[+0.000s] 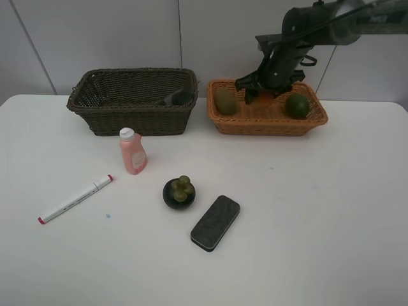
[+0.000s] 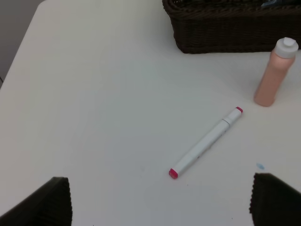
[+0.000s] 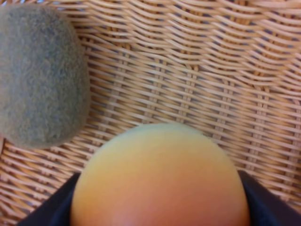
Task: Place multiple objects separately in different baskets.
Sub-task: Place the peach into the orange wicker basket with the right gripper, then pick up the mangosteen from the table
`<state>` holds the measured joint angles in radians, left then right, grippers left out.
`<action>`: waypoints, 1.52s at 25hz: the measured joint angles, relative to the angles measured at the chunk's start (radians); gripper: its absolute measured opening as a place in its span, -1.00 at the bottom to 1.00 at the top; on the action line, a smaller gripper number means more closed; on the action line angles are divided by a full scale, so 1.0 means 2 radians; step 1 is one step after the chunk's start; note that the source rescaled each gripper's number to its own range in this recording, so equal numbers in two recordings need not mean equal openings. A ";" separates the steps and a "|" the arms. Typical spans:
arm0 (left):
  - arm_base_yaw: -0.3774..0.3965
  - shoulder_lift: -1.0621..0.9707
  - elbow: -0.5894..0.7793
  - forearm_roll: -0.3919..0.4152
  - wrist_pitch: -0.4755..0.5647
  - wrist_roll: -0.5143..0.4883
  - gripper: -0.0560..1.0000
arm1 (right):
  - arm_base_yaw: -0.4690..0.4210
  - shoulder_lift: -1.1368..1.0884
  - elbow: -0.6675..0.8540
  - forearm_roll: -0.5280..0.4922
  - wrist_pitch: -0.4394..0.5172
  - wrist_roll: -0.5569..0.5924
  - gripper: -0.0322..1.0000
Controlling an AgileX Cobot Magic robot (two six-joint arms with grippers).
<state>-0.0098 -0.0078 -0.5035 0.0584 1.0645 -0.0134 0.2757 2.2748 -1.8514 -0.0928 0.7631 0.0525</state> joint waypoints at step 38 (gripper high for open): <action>0.000 0.000 0.000 0.000 0.000 0.000 1.00 | 0.099 -0.098 -0.002 0.025 0.227 -0.011 0.98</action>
<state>-0.0098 -0.0078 -0.5035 0.0584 1.0645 -0.0134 0.4738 2.0798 -1.8548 -0.0430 1.2166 0.0314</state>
